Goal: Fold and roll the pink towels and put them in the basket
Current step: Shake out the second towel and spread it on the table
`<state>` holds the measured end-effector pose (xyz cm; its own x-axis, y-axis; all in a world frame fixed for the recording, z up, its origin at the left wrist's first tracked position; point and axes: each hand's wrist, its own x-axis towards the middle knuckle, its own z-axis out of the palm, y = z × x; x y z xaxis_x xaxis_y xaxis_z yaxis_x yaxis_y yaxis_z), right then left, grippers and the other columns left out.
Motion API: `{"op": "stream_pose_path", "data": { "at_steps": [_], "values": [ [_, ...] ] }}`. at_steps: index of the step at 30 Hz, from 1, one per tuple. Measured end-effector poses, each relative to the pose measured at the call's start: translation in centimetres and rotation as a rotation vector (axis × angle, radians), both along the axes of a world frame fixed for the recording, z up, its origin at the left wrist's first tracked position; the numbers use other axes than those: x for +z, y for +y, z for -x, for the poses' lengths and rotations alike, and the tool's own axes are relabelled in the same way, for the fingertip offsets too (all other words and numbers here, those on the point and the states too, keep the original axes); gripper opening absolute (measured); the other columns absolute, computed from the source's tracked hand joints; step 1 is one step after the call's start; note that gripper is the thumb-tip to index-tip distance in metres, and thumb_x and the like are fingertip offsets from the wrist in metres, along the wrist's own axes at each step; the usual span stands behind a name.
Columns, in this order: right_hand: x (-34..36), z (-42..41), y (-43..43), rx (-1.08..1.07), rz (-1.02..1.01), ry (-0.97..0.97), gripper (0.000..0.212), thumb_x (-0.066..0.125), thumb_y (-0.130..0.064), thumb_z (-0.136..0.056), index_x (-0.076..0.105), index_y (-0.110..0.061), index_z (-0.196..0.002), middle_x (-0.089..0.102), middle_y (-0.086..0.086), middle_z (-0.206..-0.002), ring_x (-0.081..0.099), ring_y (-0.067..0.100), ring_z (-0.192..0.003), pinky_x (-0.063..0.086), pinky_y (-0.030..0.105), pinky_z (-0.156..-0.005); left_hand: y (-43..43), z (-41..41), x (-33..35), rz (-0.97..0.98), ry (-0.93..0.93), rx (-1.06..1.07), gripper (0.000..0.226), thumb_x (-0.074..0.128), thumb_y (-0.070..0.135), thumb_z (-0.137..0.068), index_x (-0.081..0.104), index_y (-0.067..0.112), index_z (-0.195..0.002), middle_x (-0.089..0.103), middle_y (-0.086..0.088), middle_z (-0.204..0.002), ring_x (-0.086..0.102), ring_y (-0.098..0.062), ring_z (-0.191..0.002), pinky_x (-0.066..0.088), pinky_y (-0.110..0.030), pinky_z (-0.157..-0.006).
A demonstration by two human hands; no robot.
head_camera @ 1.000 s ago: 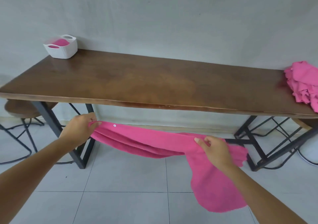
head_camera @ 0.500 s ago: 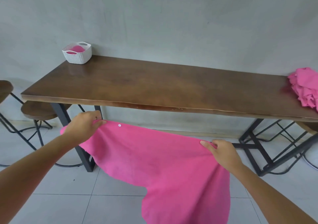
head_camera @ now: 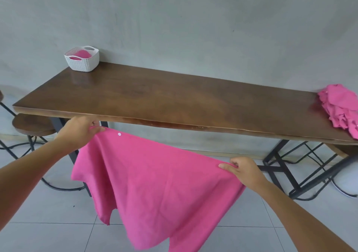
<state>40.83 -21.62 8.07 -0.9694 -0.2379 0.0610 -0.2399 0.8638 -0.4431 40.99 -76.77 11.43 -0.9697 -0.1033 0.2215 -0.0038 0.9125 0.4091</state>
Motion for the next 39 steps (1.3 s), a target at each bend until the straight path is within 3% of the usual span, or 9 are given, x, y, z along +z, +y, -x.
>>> {"op": "stream_pose_path", "data": {
  "at_steps": [6,9,12,17,21,29,33,36,39],
  "values": [
    [-1.9,2.7,2.1,-0.035,0.098,-0.157,0.05,0.08,-0.051,-0.08,0.05,-0.016,-0.061,0.038,-0.014,-0.05,0.034,0.006,-0.049,0.029,0.021,-0.05,-0.2,2.1,-0.4,0.009,-0.047,0.076,0.041,0.076,0.022,-0.089,0.046,0.019,-0.061,0.054,-0.002,-0.06,0.052,-0.025,-0.061,0.041,-0.038,-0.059],
    [-3.2,4.4,2.6,-0.034,0.122,-0.207,0.031,0.073,-0.036,-0.091,0.059,-0.016,-0.072,0.047,-0.01,-0.057,0.039,0.004,-0.054,0.032,0.021,-0.054,0.3,3.5,-0.9,0.019,-0.079,0.105,0.034,0.075,0.021,-0.089,0.053,0.013,-0.065,0.056,-0.004,-0.062,0.054,-0.027,-0.062,0.045,-0.041,-0.06],
    [-4.2,6.6,2.8,-0.117,0.247,-0.206,0.023,0.063,-0.023,-0.099,0.057,-0.015,-0.078,0.051,-0.008,-0.065,0.044,0.01,-0.062,0.034,0.019,-0.059,1.0,5.3,-1.0,0.008,-0.1,0.145,0.031,0.073,0.024,-0.091,0.053,0.019,-0.067,0.057,0.0,-0.061,0.053,-0.023,-0.062,0.039,-0.037,-0.057],
    [-4.2,10.7,2.3,-0.284,0.354,-0.147,0.028,0.055,-0.027,-0.103,0.054,-0.009,-0.081,0.047,-0.004,-0.067,0.043,0.013,-0.062,0.033,0.022,-0.058,2.1,9.1,-1.1,0.03,-0.084,0.192,0.033,0.073,0.029,-0.091,0.052,0.02,-0.068,0.057,0.001,-0.06,0.052,-0.024,-0.061,0.038,-0.036,-0.054],
    [-3.6,14.3,3.2,-0.331,0.382,-0.094,0.042,0.062,-0.034,-0.098,0.045,-0.014,-0.065,0.04,-0.01,-0.055,0.038,0.009,-0.055,0.031,0.026,-0.057,3.2,11.8,-1.7,0.038,-0.085,0.258,0.035,0.074,0.03,-0.091,0.051,0.019,-0.066,0.057,-0.003,-0.06,0.053,-0.028,-0.062,0.039,-0.037,-0.056],
    [-1.9,21.3,6.8,-0.174,0.311,0.017,0.059,0.076,-0.056,-0.079,0.046,-0.007,-0.065,0.037,-0.007,-0.054,0.034,0.01,-0.053,0.029,0.028,-0.052,6.4,15.5,-2.5,0.049,-0.117,0.355,0.032,0.075,0.022,-0.09,0.054,0.016,-0.066,0.058,-0.006,-0.061,0.053,-0.032,-0.063,0.037,-0.036,-0.056],
    [-2.0,24.8,7.6,-0.19,0.288,0.071,0.056,0.076,-0.05,-0.083,0.042,-0.008,-0.066,0.039,-0.005,-0.055,0.038,0.016,-0.054,0.034,0.034,-0.055,8.5,16.9,-2.4,0.051,-0.103,0.376,0.033,0.077,0.017,-0.087,0.056,0.014,-0.061,0.057,-0.004,-0.059,0.054,-0.032,-0.061,0.037,-0.035,-0.055],
    [-2.2,27.5,7.8,-0.216,0.231,0.114,0.046,0.07,-0.041,-0.092,0.041,-0.015,-0.068,0.047,-0.002,-0.062,0.046,0.019,-0.06,0.036,0.04,-0.059,10.2,17.8,-2.1,0.03,-0.063,0.325,0.049,0.078,0.016,-0.085,0.045,0.028,-0.051,0.05,0.004,-0.051,0.047,-0.019,-0.051,0.033,-0.031,-0.05],
    [-2.6,30.1,7.5,-0.263,0.203,0.115,0.034,0.066,-0.032,-0.096,0.045,-0.018,-0.072,0.054,-0.002,-0.071,0.052,0.02,-0.069,0.042,0.043,-0.073,10.3,18.7,-2.2,0.033,-0.091,0.302,0.056,0.084,0.036,-0.081,0.041,0.025,-0.047,0.047,0.004,-0.05,0.046,-0.016,-0.05,0.033,-0.031,-0.049]
  ]
}}
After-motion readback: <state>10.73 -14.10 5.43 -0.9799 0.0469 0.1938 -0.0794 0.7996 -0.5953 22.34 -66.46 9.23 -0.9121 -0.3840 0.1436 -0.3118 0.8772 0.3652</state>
